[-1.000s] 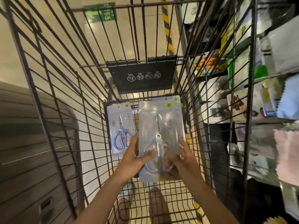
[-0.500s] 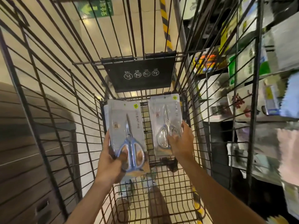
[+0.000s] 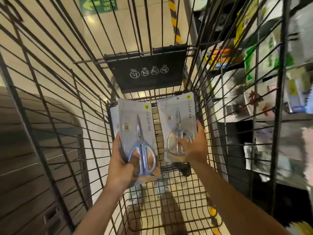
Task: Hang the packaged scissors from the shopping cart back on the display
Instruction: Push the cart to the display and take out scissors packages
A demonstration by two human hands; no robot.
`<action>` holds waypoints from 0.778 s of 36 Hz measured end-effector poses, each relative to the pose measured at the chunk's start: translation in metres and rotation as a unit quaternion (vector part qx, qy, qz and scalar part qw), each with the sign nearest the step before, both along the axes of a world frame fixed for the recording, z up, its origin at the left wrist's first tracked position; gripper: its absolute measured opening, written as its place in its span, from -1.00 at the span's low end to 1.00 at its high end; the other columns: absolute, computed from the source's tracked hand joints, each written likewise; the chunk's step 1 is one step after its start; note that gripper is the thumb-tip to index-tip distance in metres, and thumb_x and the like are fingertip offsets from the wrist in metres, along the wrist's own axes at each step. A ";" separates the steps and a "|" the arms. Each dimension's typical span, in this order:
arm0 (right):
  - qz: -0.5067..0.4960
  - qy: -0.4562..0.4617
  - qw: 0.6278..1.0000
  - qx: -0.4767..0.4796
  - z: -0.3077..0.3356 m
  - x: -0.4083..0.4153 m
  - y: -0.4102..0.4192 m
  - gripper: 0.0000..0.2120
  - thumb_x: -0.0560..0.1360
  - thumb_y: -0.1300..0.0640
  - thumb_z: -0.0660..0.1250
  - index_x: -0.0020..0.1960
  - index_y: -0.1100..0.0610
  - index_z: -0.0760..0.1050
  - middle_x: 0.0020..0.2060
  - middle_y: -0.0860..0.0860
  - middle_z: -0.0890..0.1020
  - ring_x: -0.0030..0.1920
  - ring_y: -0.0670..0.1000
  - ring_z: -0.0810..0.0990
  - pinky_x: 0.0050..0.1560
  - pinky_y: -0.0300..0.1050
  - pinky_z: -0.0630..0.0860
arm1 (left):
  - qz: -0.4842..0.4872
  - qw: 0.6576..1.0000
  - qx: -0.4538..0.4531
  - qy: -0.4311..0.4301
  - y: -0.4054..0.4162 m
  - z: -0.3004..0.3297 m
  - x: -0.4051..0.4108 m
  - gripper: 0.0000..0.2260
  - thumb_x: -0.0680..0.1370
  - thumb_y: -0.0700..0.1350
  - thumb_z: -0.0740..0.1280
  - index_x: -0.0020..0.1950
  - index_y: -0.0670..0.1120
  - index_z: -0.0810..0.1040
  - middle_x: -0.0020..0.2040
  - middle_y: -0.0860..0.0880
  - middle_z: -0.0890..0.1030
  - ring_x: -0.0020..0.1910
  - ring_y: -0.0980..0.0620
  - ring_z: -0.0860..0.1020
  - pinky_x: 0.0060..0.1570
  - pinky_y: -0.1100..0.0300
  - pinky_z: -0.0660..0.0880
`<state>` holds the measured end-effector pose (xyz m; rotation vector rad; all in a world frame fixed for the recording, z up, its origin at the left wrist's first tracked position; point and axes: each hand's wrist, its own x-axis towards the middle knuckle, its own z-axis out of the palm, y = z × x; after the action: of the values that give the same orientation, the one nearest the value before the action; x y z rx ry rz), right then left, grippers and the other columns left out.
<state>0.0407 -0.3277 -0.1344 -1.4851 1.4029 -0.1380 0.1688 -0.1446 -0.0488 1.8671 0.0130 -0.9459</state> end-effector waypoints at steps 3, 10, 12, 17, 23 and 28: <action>0.042 0.004 0.999 0.017 0.006 -0.005 -0.003 -0.31 0.54 0.22 0.44 0.57 -0.01 0.20 0.29 -0.02 0.56 0.22 0.00 0.57 0.01 -0.32 0.60 | -0.019 1.000 -0.006 0.003 -0.003 0.008 0.003 -0.39 0.58 -0.38 0.32 0.51 0.10 0.27 0.32 0.10 0.57 0.21 0.26 0.59 0.03 0.39 0.56; 0.061 -0.061 0.995 0.055 0.053 -0.013 0.012 -0.41 0.58 0.36 0.32 0.51 -0.01 0.25 0.31 -0.15 0.53 0.32 -0.08 0.53 0.42 0.09 0.45 | -0.061 0.998 -0.007 -0.030 0.003 0.052 0.020 -0.36 0.59 -0.28 0.36 0.57 0.15 0.21 0.41 0.09 0.52 0.37 0.08 0.52 0.30 0.06 0.53; 0.049 -0.076 0.995 0.046 0.082 -0.016 0.021 -0.44 0.59 0.36 0.31 0.44 -0.09 0.24 0.24 -0.24 0.51 0.32 -0.09 0.50 0.41 -0.03 0.42 | -0.068 0.996 -0.023 -0.044 0.005 0.076 0.026 -0.34 0.59 -0.29 0.36 0.56 0.17 0.21 0.41 0.11 0.51 0.37 0.10 0.51 0.29 0.08 0.53; 0.014 -0.121 0.992 -0.008 0.158 -0.026 0.047 -0.41 0.60 0.32 0.33 0.55 0.05 0.21 0.30 0.02 0.55 0.20 -0.11 0.60 0.15 -0.24 0.60 | -0.111 0.989 -0.056 -0.080 0.017 0.145 0.036 -0.31 0.59 -0.29 0.35 0.59 0.17 0.15 0.46 0.06 0.47 0.41 0.07 0.48 0.37 -0.10 0.47; -0.056 -0.205 0.977 -0.030 0.260 -0.034 0.092 -0.39 0.56 0.19 0.41 0.49 -0.17 0.28 0.36 -0.13 0.53 0.27 -0.25 0.56 0.16 -0.27 0.59 | -0.142 0.975 -0.100 -0.137 0.044 0.238 0.040 -0.27 0.59 -0.19 0.37 0.58 0.29 0.06 0.57 0.07 0.30 0.51 0.01 0.35 0.44 -0.15 0.38; -0.087 -0.228 0.966 -0.084 0.328 -0.054 0.134 -0.38 0.54 0.16 0.42 0.48 -0.24 0.29 0.29 -0.23 0.57 0.28 -0.16 0.58 0.20 -0.19 0.59 | -0.179 0.957 -0.155 -0.166 0.075 0.300 0.037 -0.23 0.52 0.03 0.44 0.60 0.25 0.06 0.51 0.28 0.32 0.46 0.11 0.40 0.38 -0.06 0.46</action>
<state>-0.0138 -0.1939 0.1938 -1.3527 1.1601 -0.6809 0.2054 -0.0700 0.2516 1.7373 -0.6622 -0.8040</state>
